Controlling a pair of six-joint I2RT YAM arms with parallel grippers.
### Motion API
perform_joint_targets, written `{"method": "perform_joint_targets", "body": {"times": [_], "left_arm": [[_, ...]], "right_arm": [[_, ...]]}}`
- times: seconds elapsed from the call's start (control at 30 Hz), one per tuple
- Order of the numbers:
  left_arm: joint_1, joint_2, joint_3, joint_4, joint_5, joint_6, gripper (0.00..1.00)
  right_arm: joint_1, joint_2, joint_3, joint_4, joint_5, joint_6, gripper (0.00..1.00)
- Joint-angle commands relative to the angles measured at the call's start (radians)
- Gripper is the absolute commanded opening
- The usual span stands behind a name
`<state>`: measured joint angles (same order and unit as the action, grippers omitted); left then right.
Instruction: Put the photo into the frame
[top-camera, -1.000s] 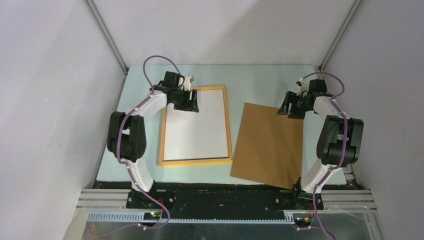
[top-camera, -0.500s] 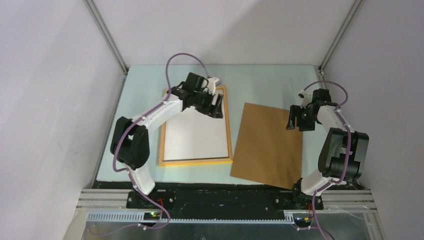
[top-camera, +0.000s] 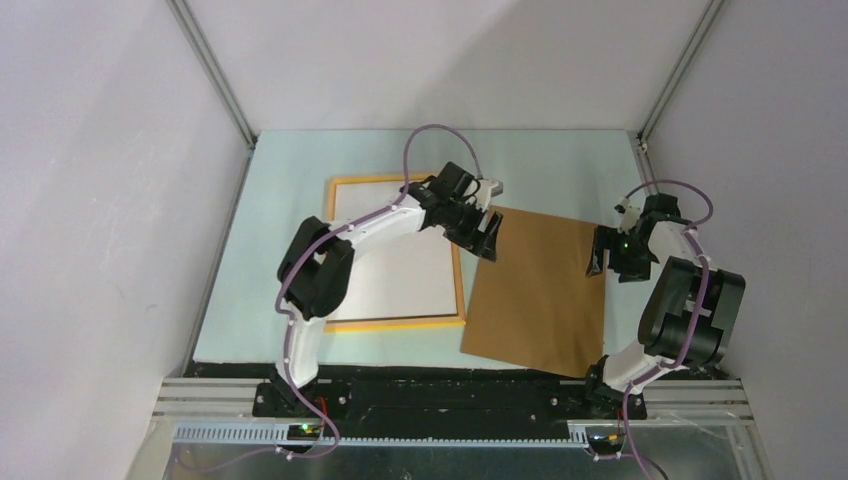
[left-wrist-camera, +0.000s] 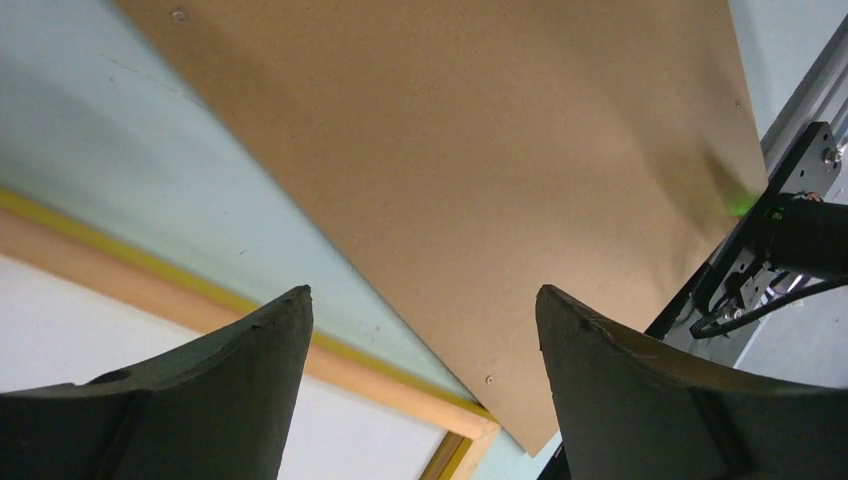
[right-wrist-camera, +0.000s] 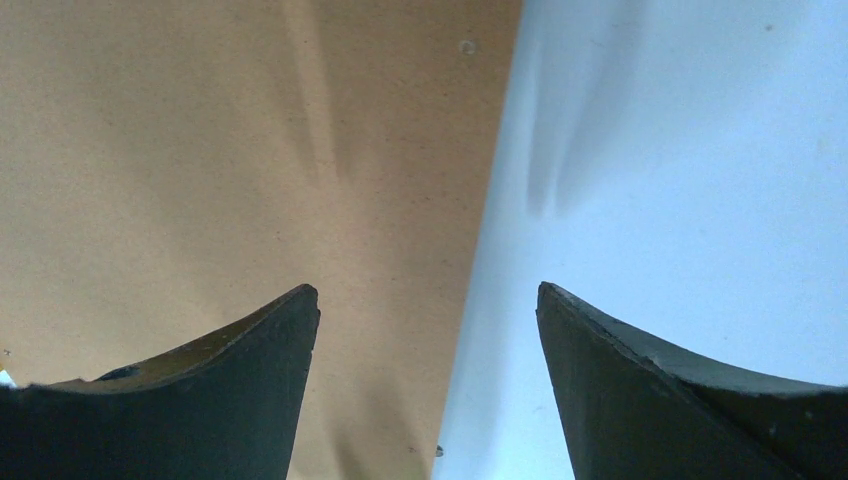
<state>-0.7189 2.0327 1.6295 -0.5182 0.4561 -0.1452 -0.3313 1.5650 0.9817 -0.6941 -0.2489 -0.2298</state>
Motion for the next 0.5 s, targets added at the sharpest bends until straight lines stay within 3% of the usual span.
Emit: {"method": "perform_joint_targets", "body": {"times": [0.0, 0.47], "left_arm": [[-0.01, 0.051, 0.079, 0.006, 0.015, -0.069, 0.87], [-0.033, 0.133, 0.061, 0.004, -0.063, -0.117, 0.86]], "right_arm": [[-0.035, 0.0, 0.001, -0.011, -0.016, -0.02, 0.84], [-0.099, 0.09, 0.001, -0.011, -0.101, -0.03, 0.83]]}}
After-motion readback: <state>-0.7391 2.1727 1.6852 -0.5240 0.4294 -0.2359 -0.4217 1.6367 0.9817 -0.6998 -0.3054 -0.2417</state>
